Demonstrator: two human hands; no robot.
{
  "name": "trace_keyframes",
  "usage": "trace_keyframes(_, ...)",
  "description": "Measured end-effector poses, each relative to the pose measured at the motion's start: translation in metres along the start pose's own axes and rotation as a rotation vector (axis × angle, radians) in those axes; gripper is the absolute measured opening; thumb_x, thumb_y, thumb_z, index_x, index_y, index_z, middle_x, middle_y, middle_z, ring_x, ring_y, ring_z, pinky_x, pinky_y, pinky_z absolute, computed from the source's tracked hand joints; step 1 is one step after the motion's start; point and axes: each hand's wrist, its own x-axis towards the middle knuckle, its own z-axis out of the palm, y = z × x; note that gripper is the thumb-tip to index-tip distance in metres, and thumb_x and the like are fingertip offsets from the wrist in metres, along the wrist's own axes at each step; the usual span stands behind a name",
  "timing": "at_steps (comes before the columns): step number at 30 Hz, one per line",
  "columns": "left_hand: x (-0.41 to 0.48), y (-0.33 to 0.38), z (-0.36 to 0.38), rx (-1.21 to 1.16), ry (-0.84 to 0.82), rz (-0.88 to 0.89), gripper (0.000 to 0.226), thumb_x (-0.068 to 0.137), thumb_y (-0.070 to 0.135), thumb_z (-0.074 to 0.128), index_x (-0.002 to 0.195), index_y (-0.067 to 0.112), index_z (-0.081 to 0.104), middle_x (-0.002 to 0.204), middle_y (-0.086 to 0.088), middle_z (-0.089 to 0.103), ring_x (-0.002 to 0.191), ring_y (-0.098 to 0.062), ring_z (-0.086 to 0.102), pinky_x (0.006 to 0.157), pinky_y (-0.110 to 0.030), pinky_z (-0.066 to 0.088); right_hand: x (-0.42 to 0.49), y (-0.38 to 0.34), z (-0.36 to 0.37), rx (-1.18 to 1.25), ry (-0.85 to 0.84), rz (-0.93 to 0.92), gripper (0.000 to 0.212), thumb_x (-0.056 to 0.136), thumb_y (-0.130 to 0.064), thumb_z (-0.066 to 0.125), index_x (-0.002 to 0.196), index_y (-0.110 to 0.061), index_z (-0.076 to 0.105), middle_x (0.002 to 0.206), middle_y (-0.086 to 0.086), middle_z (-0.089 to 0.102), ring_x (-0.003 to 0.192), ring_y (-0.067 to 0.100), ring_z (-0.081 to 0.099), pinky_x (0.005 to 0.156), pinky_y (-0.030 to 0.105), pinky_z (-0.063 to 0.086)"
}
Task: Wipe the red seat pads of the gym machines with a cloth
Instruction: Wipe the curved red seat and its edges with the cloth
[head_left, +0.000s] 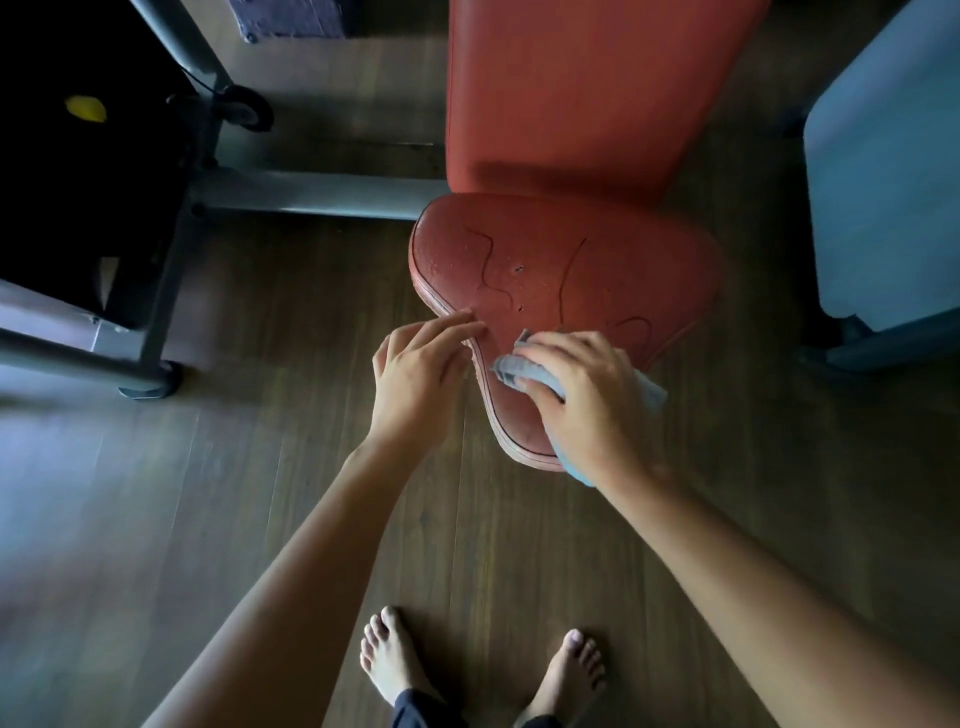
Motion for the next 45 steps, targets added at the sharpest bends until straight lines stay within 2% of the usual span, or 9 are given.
trace_keyframes(5, 0.002, -0.005, -0.005, 0.054, -0.028, 0.056, 0.037, 0.099, 0.033, 0.044, 0.128, 0.039, 0.066, 0.142, 0.023, 0.056, 0.127, -0.013, 0.047, 0.110, -0.034, 0.023, -0.014, 0.010, -0.006, 0.012, -0.120, -0.355, 0.032, 0.087, -0.027, 0.060, 0.115, -0.017, 0.074, 0.120, -0.007, 0.070, 0.107, 0.019, 0.059, 0.096, 0.036, 0.045)
trace_keyframes(11, 0.005, -0.006, -0.011, 0.074, -0.064, 0.092, 0.040, 0.099, 0.036, 0.041, 0.130, 0.038, 0.066, 0.143, 0.022, 0.055, 0.128, -0.015, 0.046, 0.111, -0.040, 0.026, 0.001, -0.002, 0.003, 0.000, 0.002, 0.000, 0.028, 0.083, -0.020, 0.075, 0.111, -0.019, 0.074, 0.114, -0.010, 0.071, 0.101, 0.021, 0.062, 0.089, 0.039, 0.046)
trace_keyframes(15, 0.009, -0.002, -0.015, 0.075, -0.104, 0.072, 0.036, 0.102, 0.032, 0.044, 0.130, 0.038, 0.066, 0.144, 0.020, 0.056, 0.131, -0.016, 0.044, 0.114, -0.043, 0.024, -0.021, 0.002, -0.009, 0.007, -0.023, -0.190, 0.029, 0.091, -0.033, 0.064, 0.114, -0.019, 0.074, 0.119, -0.008, 0.070, 0.108, 0.016, 0.059, 0.099, 0.033, 0.043)
trace_keyframes(19, 0.011, 0.006, -0.015, 0.096, -0.089, 0.029, 0.030, 0.104, 0.026, 0.052, 0.126, 0.037, 0.068, 0.142, 0.020, 0.057, 0.131, -0.016, 0.044, 0.116, -0.044, 0.022, -0.007, 0.028, -0.017, -0.008, -0.104, -0.286, 0.030, 0.090, -0.029, 0.065, 0.117, -0.018, 0.074, 0.122, -0.007, 0.071, 0.109, 0.018, 0.062, 0.098, 0.034, 0.046)
trace_keyframes(24, 0.005, 0.021, -0.007, 0.154, -0.065, -0.034, 0.029, 0.103, 0.028, 0.051, 0.128, 0.030, 0.066, 0.143, 0.015, 0.056, 0.134, -0.020, 0.042, 0.119, -0.050, 0.020, 0.037, 0.096, -0.028, -0.043, 0.034, 0.077, 0.036, 0.093, -0.037, 0.056, 0.117, -0.017, 0.073, 0.121, -0.004, 0.071, 0.106, 0.023, 0.065, 0.095, 0.034, 0.047)
trace_keyframes(27, -0.001, 0.037, 0.009, 0.120, -0.001, -0.125, 0.031, 0.102, 0.033, 0.049, 0.128, 0.025, 0.063, 0.145, 0.011, 0.053, 0.138, -0.020, 0.038, 0.121, -0.047, 0.017, 0.027, 0.079, -0.015, 0.003, 0.160, 0.192, 0.032, 0.093, -0.036, 0.059, 0.112, -0.015, 0.073, 0.116, -0.003, 0.072, 0.102, 0.023, 0.064, 0.094, 0.036, 0.047)
trace_keyframes(33, -0.011, 0.070, 0.056, -0.048, 0.211, -0.357, 0.032, 0.102, 0.031, 0.049, 0.133, 0.026, 0.055, 0.152, 0.013, 0.042, 0.146, -0.019, 0.026, 0.122, -0.050, 0.005, 0.007, 0.089, -0.030, 0.062, -0.003, -0.179, 0.029, 0.091, -0.026, 0.071, 0.116, -0.012, 0.072, 0.119, -0.003, 0.071, 0.103, 0.022, 0.064, 0.093, 0.036, 0.050)
trace_keyframes(39, -0.010, 0.069, 0.070, 0.027, 0.355, -0.345, 0.027, 0.103, 0.030, 0.049, 0.128, 0.030, 0.058, 0.147, 0.013, 0.048, 0.144, -0.018, 0.031, 0.122, -0.051, 0.009, 0.043, 0.105, -0.022, 0.011, 0.071, 0.022, 0.026, 0.091, -0.029, 0.065, 0.110, -0.013, 0.073, 0.114, -0.002, 0.072, 0.094, 0.025, 0.062, 0.086, 0.038, 0.047)
trace_keyframes(45, -0.009, 0.070, 0.072, 0.046, 0.394, -0.340, 0.028, 0.101, 0.031, 0.049, 0.126, 0.030, 0.061, 0.146, 0.013, 0.052, 0.140, -0.016, 0.038, 0.121, -0.053, 0.014, 0.022, 0.091, -0.019, 0.187, -0.061, -0.284, 0.029, 0.091, -0.030, 0.066, 0.115, -0.016, 0.073, 0.119, -0.006, 0.070, 0.105, 0.018, 0.061, 0.093, 0.033, 0.048)
